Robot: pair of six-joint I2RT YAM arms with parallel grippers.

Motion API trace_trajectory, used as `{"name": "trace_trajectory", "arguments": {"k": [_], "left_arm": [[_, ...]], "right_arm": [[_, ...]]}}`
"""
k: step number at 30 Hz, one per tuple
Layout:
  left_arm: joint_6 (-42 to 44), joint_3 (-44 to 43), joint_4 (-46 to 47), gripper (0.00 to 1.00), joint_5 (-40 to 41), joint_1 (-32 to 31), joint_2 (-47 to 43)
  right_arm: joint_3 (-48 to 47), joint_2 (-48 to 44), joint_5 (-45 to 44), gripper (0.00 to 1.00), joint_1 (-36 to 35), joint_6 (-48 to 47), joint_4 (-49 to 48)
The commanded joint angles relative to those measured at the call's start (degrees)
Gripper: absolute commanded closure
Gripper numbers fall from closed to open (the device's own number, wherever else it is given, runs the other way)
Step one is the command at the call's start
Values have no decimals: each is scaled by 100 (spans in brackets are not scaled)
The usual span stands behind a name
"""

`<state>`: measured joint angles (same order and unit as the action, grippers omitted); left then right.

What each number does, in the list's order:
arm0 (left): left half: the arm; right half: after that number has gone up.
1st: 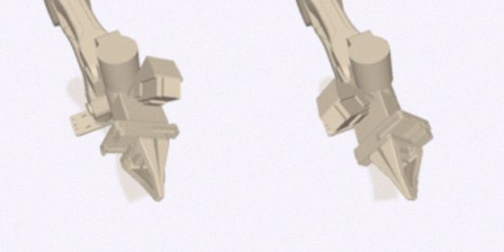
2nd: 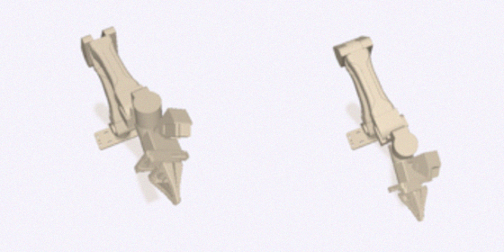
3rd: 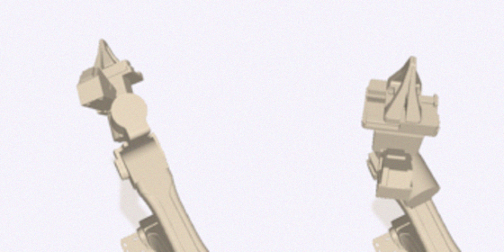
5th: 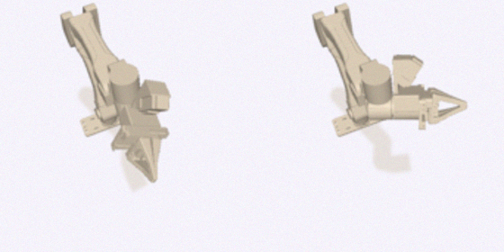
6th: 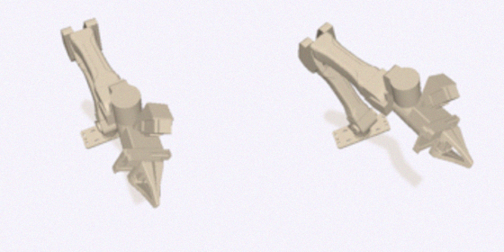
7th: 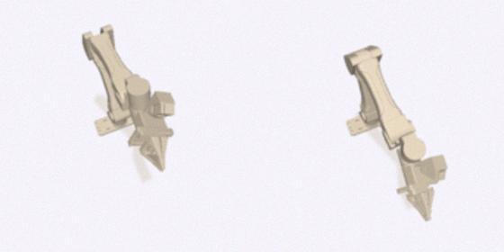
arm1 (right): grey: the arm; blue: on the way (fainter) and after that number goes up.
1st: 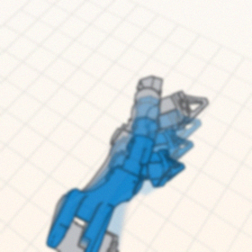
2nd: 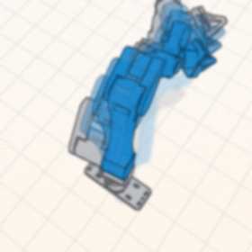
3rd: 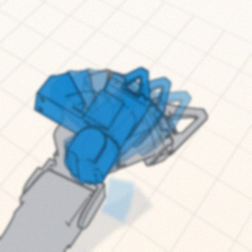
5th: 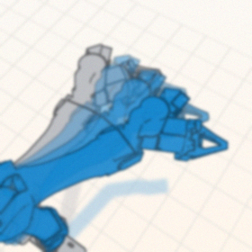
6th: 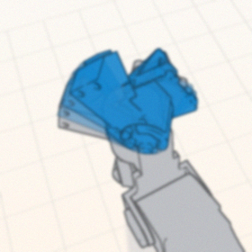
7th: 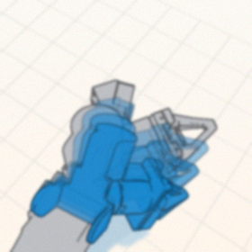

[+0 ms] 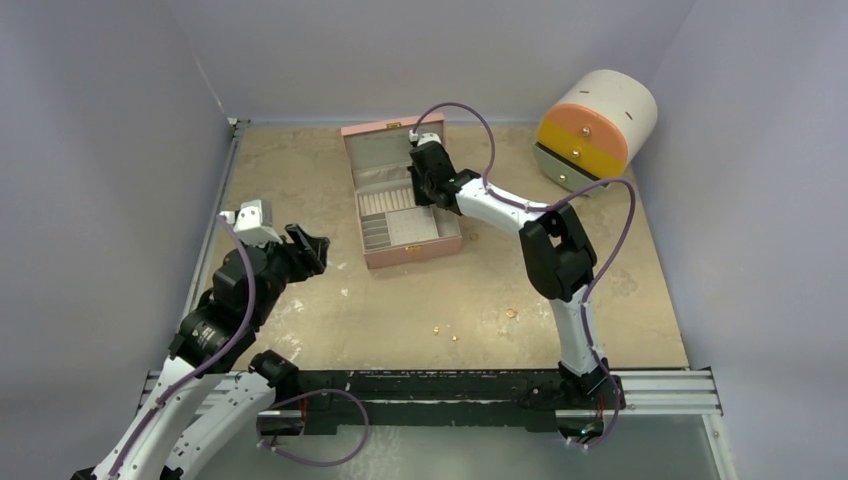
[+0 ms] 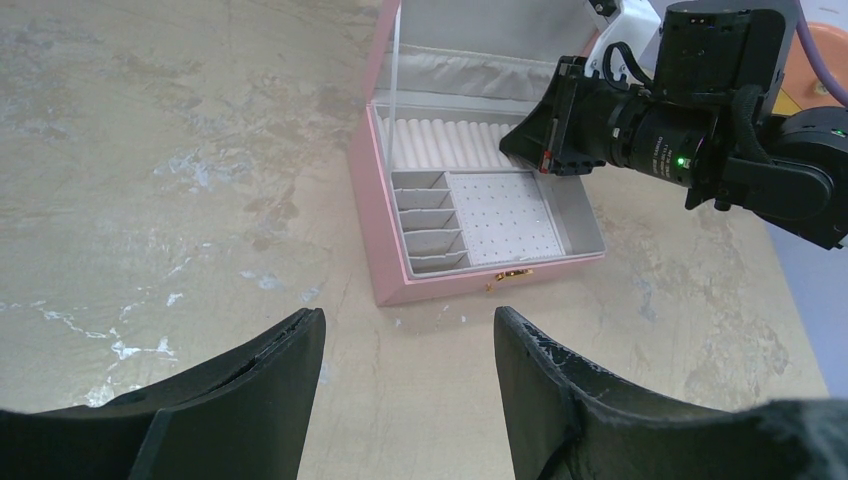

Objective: Organize the mixed jewelry

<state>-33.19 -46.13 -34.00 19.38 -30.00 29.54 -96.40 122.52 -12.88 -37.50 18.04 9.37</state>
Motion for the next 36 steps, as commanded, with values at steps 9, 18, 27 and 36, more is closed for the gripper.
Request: {"name": "trace_trajectory", "arguments": {"k": [9, 18, 27, 36], "left_arm": [[129, 4, 183, 38, 46, 29, 50], [114, -1, 174, 38, 77, 34, 80], [124, -6, 174, 38, 66, 36, 138], [124, -8, 165, 38, 76, 33, 186]], "right_arm": [[174, -294, 170, 77, -13, 235, -36], [575, -1276, 397, 72, -20, 208, 84], [1712, -2717, 527, 70, -7, 278, 217], [3124, -4279, 313, 69, -6, 698, 757]]}}
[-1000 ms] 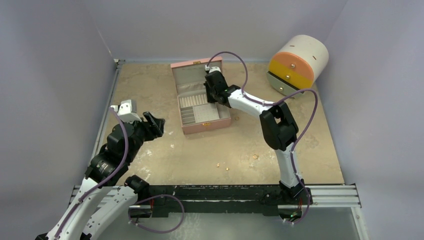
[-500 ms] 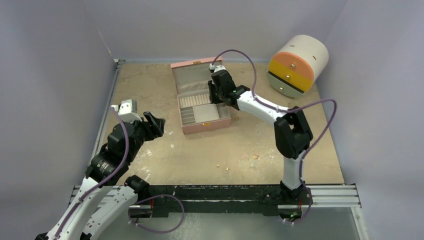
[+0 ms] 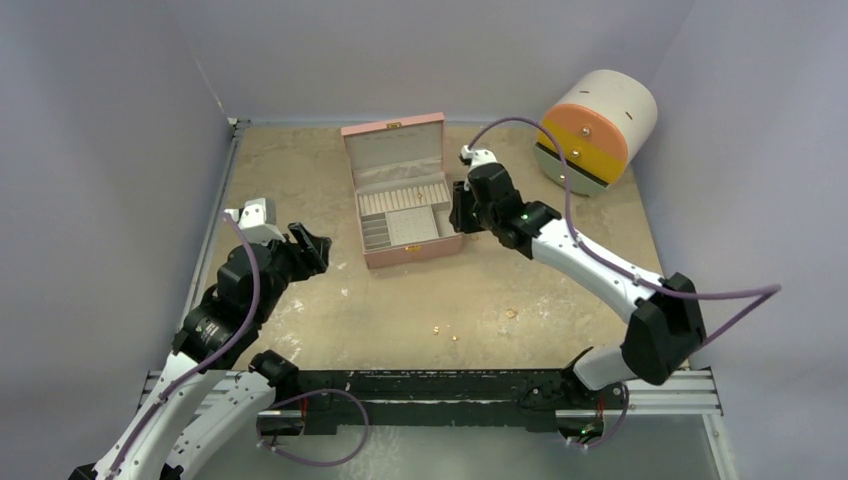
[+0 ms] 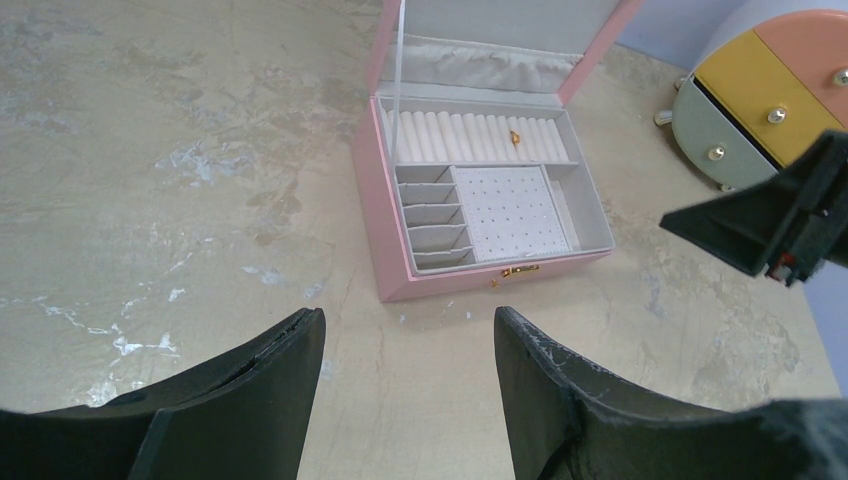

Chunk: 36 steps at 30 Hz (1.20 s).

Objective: Organize the mixed jewelry

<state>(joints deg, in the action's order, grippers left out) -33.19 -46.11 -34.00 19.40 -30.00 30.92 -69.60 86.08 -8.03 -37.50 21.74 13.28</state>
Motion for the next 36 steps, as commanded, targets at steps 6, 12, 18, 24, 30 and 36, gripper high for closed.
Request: {"name": "trace_trajectory", "arguments": {"k": [6, 12, 18, 24, 30, 36], "left_arm": [[119, -9, 159, 38, 76, 37, 94], [120, -20, 157, 38, 66, 35, 165], [120, -16, 156, 38, 68, 38, 196], [120, -19, 148, 38, 64, 39, 253], [130, -21, 157, 38, 48, 38, 291], [134, -20, 148, 38, 45, 42, 302]], "right_arm": [[1460, -1543, -624, 68, -4, 928, 1005], [2218, -1971, -799, 69, 5, 1546, 1611], [2626, -2022, -927, 69, 1, 2037, 2144], [2930, -1940, -915, 68, 25, 2400, 2280], [3120, -1737, -899, 68, 54, 2526, 2188], [3170, -1504, -882, 69, 72, 2600, 2103]]}}
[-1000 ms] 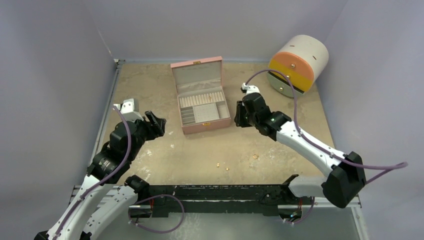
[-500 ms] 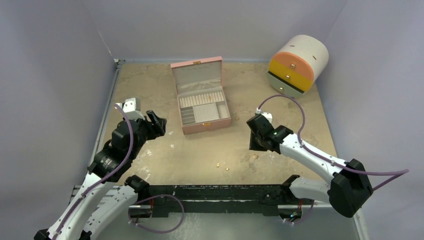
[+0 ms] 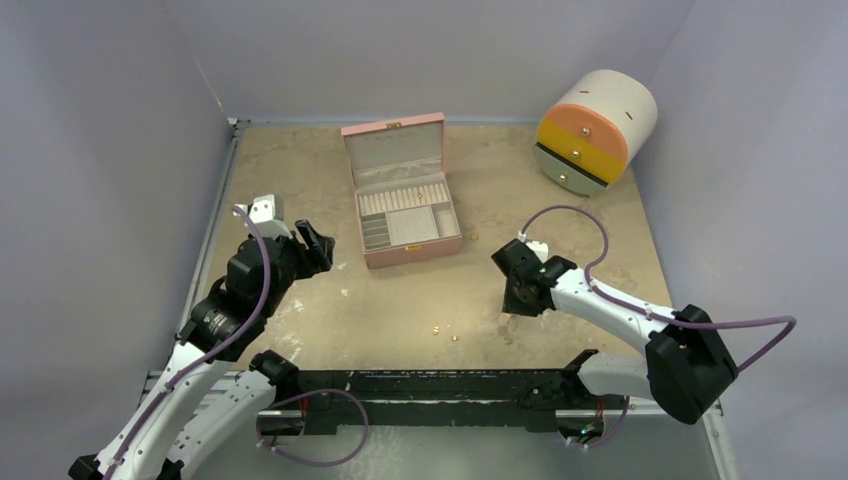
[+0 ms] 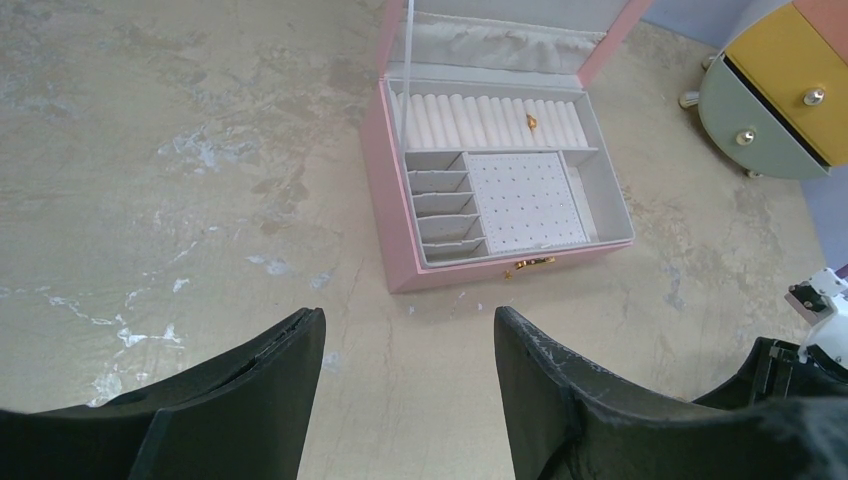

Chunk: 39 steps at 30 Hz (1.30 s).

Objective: Organize the mixed jewelry

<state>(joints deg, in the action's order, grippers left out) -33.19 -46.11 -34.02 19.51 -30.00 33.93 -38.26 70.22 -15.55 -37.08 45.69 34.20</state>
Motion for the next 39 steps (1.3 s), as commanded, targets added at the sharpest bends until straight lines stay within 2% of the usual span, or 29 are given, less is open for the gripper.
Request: {"name": "trace_trajectory", "arguments": {"k": [1, 18, 39], "left_arm": [[129, -20, 150, 38, 42, 33, -11], [120, -30, 138, 38, 71, 38, -30], [121, -30, 131, 38, 98, 40, -56]], "right_arm": [[39, 105, -156, 69, 33, 225, 1], [51, 385, -331, 71, 157, 392, -139], [-24, 593, -323, 81, 196, 316, -179]]}}
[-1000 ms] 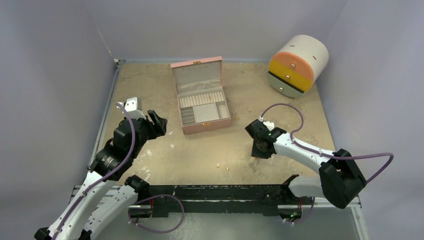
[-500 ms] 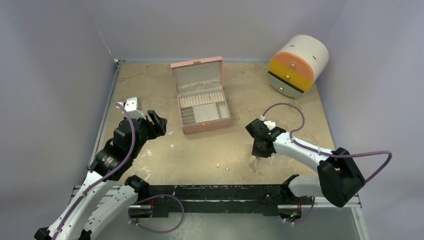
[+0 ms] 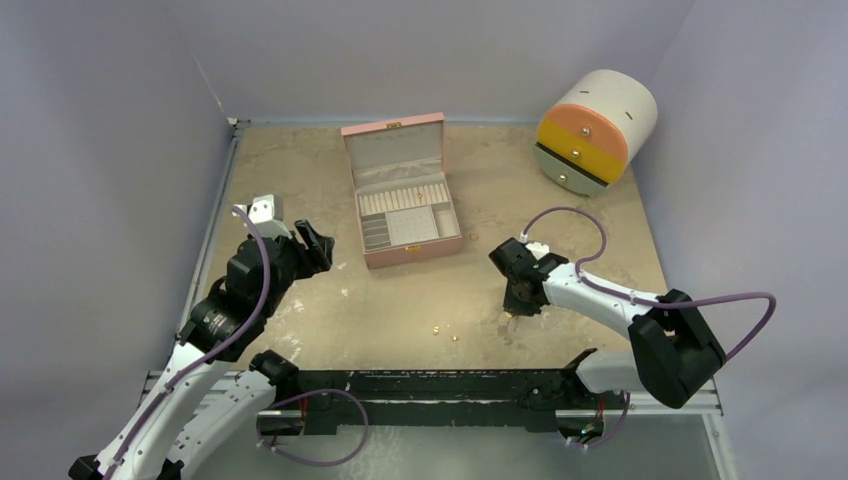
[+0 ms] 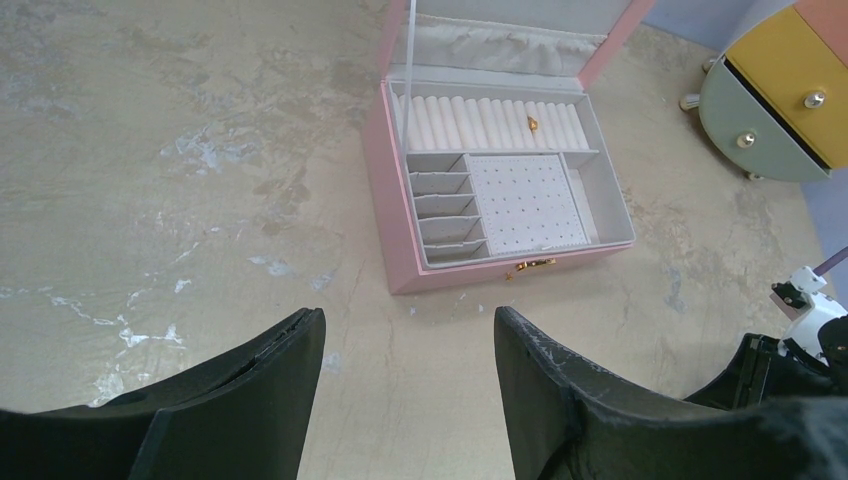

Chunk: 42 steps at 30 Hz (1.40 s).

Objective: Organize the mixed jewelry

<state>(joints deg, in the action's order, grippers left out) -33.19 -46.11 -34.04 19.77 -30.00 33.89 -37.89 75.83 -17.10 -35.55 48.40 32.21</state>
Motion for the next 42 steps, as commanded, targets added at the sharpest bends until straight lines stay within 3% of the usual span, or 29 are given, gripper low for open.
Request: {"name": "trace_trajectory", "arguments": {"k": [1, 13, 21, 29, 42], "left_arm": [[120, -28, 135, 38, 71, 38, -52], [133, -31, 159, 38, -60, 37, -37], [126, -151, 164, 37, -445, 29, 218], [-31, -204, 325, 35, -1195, 34, 514], [-1259, 562, 1757, 35, -2977, 29, 698]], "right_arm": [[-72, 43, -170, 82, 35, 42, 22], [-32, -210, -88, 100, 41, -3, 23], [-220, -766, -15, 100, 32, -541, -116], [-582, -1186, 598, 100, -46, -1369, -768], [-1799, -766, 860, 100, -1336, -1563, -1373]]}}
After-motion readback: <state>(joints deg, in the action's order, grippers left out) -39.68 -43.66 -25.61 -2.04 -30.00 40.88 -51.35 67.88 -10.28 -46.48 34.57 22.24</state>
